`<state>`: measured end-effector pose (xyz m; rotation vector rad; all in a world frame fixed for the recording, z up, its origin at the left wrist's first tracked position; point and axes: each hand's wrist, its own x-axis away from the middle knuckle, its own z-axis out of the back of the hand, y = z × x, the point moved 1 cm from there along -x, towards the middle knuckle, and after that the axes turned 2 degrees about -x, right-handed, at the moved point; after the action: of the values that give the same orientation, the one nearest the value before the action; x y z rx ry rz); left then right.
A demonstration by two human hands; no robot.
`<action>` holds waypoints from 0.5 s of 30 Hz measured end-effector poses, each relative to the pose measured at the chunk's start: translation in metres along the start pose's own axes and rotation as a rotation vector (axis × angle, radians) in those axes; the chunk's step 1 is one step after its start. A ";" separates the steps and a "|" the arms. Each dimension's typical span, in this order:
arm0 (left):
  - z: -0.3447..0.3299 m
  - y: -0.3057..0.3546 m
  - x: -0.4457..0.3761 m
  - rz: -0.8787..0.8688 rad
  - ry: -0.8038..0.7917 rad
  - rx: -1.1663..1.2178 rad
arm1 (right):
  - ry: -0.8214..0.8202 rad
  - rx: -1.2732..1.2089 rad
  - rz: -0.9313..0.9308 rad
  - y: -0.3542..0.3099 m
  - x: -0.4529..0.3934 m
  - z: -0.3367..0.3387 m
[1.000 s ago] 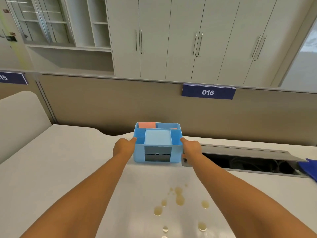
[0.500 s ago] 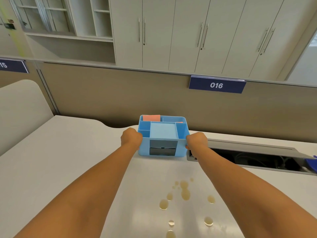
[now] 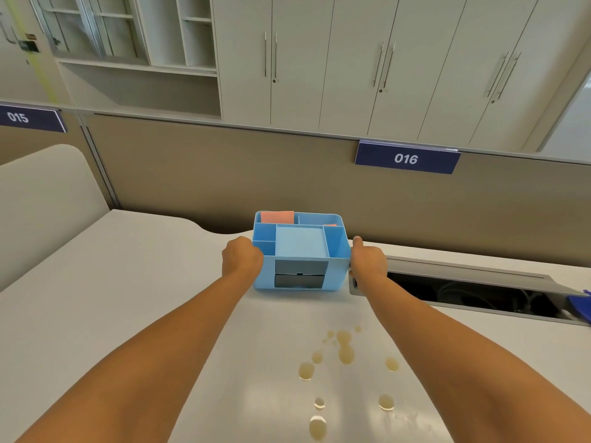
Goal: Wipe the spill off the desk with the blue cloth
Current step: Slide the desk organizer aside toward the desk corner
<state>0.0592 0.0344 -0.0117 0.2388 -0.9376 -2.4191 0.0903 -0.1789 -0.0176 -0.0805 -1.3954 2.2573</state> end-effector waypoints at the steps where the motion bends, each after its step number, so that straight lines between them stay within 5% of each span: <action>1: 0.003 -0.001 0.001 -0.005 0.006 -0.012 | 0.012 -0.025 -0.004 0.001 0.000 0.000; 15: 0.083 -0.063 0.058 0.075 0.013 0.074 | -0.036 -0.060 0.049 0.013 0.062 -0.001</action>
<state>-0.0442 0.0902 0.0090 0.2417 -1.0130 -2.3149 0.0309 -0.1562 -0.0167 -0.0956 -1.4961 2.2669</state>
